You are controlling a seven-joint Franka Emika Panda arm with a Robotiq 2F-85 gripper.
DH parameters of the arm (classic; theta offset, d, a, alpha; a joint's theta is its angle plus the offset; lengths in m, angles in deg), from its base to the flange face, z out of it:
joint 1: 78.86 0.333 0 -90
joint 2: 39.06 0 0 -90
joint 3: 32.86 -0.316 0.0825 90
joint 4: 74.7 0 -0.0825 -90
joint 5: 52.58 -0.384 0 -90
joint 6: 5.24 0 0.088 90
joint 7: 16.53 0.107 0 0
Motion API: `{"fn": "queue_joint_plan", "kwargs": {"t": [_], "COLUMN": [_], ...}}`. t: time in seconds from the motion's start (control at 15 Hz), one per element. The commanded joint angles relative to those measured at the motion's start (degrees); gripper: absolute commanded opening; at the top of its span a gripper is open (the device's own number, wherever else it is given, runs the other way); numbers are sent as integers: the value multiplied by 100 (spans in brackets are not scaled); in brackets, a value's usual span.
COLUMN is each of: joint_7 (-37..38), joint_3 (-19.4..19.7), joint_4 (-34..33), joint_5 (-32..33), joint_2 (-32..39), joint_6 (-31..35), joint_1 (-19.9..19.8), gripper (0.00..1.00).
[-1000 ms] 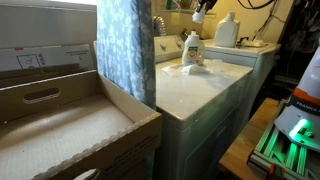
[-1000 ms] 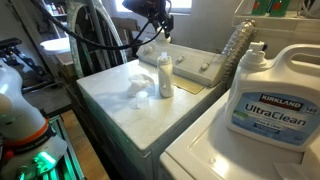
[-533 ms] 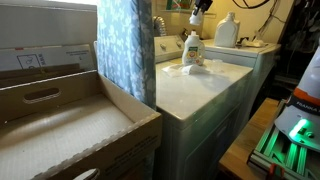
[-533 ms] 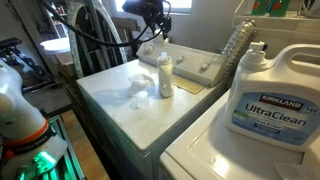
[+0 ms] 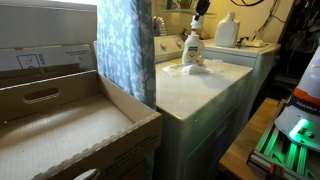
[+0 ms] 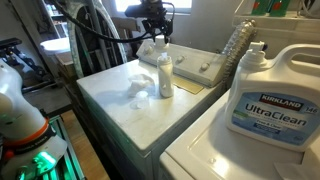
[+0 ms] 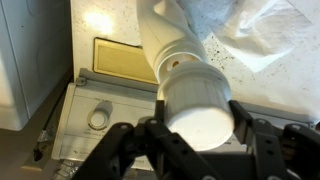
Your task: Put the white cap on the bottle on the left and then put the clear cap on the bottle on the right
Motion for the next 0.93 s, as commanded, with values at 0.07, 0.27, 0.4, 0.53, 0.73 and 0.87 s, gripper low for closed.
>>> {"fn": "queue_joint_plan", "kwargs": {"t": [0.07, 0.27, 0.4, 0.53, 0.73, 0.87], "joint_7": [-252, -342, -379, -412, -460, -479], "joint_3": [-60, -93, -109, -113, -109, -109], "joint_4": [59, 80, 87, 102, 118, 146], "joint_5": [247, 244, 286, 309, 318, 265], "joint_2": [56, 116, 155, 189, 232, 256], "joint_6": [208, 215, 216, 242, 267, 348], "joint_1": [-4, -5, -23, -35, -47, -51], "gripper": [38, 38, 38, 38, 38, 38]}}
